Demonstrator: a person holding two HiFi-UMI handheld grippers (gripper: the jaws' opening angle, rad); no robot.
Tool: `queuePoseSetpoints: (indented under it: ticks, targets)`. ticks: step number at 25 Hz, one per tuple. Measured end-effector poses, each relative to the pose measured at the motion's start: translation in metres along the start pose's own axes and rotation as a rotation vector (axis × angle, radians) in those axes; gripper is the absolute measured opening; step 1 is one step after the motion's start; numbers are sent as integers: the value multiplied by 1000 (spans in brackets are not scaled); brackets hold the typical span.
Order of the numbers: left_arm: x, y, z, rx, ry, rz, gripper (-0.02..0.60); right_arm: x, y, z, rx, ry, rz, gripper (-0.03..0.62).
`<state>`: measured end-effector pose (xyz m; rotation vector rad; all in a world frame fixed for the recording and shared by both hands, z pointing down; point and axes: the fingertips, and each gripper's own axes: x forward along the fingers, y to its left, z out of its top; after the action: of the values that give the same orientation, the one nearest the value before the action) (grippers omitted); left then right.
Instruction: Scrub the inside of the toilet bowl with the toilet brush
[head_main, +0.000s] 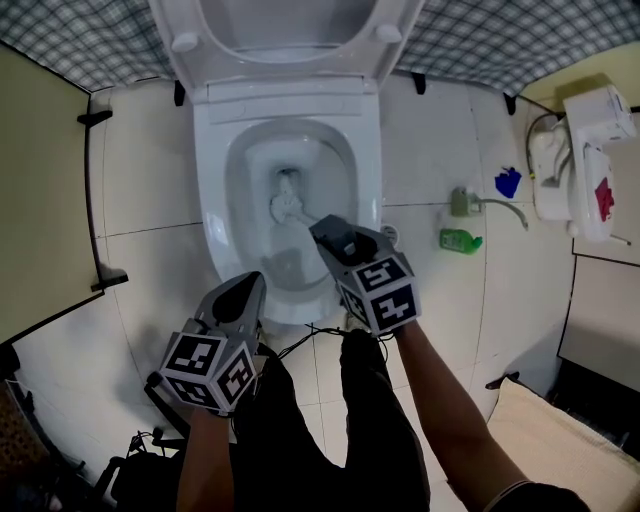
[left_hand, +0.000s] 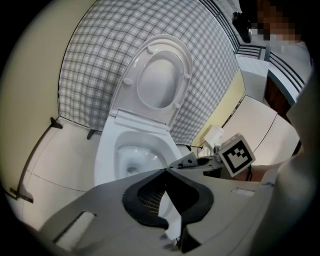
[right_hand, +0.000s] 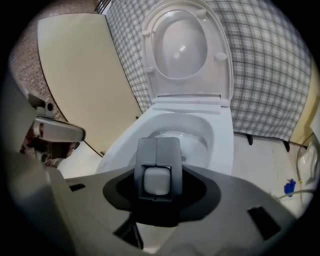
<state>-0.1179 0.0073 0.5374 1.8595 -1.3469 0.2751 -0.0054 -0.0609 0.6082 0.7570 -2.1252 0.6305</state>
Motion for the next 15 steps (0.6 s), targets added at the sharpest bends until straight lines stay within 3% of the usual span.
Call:
queuePoseSetpoints:
  ticks: [10, 15]
  targets:
    - [-5, -2, 3, 0, -9, 3, 8, -87, 64, -17, -94, 42, 237, 198]
    - [-11, -2, -1, -13, -10, 1, 8, -100, 61, -27, -172, 153, 230, 195]
